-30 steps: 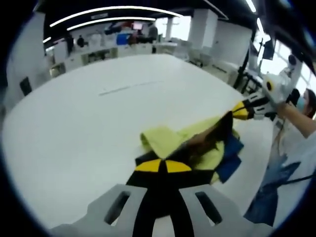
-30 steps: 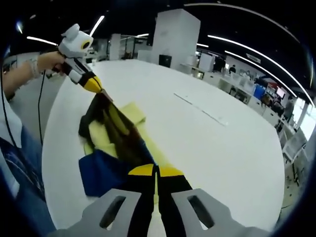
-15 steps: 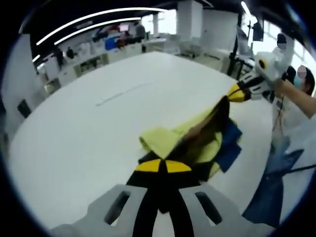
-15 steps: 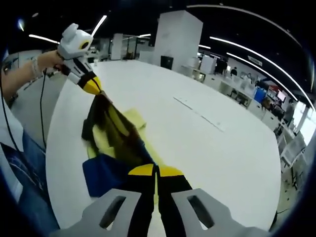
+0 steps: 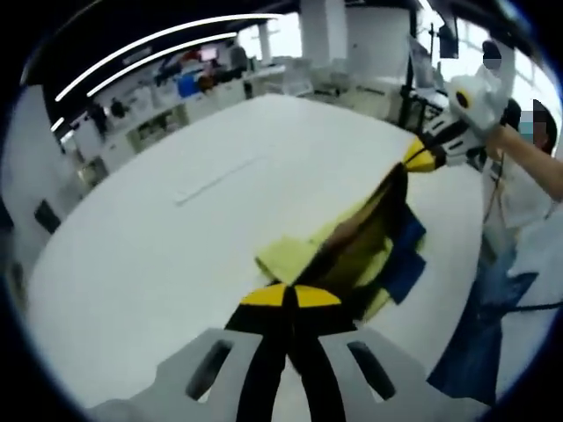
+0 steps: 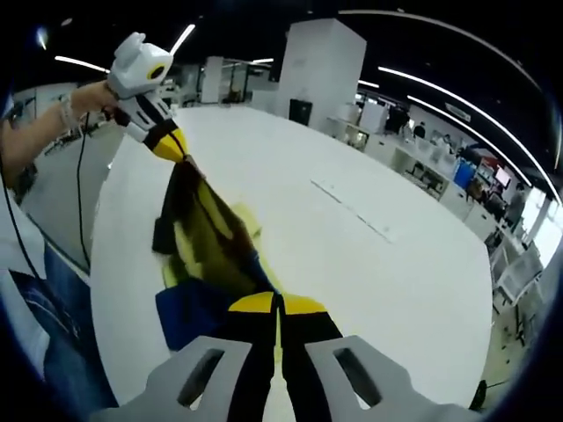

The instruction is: Fold the garment on the visible template until the final outline fits inside the template.

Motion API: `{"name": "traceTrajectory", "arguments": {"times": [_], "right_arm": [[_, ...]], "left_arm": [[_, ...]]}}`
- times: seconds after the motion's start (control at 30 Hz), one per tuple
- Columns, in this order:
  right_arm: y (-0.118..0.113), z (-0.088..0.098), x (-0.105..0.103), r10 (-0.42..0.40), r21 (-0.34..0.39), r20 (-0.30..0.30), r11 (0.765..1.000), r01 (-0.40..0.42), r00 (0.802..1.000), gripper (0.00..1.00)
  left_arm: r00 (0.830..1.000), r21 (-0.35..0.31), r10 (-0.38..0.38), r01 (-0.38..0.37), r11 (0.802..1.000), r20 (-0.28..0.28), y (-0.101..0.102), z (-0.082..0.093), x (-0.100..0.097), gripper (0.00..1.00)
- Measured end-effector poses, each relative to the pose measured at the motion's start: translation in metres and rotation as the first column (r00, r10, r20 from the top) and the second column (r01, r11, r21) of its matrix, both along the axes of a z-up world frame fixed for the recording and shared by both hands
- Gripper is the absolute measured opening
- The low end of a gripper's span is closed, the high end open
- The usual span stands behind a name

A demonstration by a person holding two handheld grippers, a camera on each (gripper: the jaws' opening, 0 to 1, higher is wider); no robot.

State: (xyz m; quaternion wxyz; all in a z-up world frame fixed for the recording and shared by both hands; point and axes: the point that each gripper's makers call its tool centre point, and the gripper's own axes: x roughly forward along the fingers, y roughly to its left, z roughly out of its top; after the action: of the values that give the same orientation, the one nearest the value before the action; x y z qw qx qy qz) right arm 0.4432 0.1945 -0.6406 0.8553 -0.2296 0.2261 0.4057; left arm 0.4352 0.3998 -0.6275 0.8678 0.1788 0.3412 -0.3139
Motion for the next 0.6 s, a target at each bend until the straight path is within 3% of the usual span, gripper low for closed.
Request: {"name": "traceTrajectory", "arguments": {"times": [0.3,0.6], "right_arm": [[0.002,0.018,-0.005,0.037,-0.024,-0.018,0.999,-0.037,0.999,0.01],[0.007,0.042,-0.011,0.099,-0.05,-0.056,0.994,-0.101,0.994,0.01]], "left_arm": [[0.999,-0.004,-0.028,0.028,1.0,-0.025,-0.002,0.017,0.0,0.0],[0.995,0.063,-0.101,0.102,0.993,-0.014,0.006,0.04,-0.004,0.0]]}}
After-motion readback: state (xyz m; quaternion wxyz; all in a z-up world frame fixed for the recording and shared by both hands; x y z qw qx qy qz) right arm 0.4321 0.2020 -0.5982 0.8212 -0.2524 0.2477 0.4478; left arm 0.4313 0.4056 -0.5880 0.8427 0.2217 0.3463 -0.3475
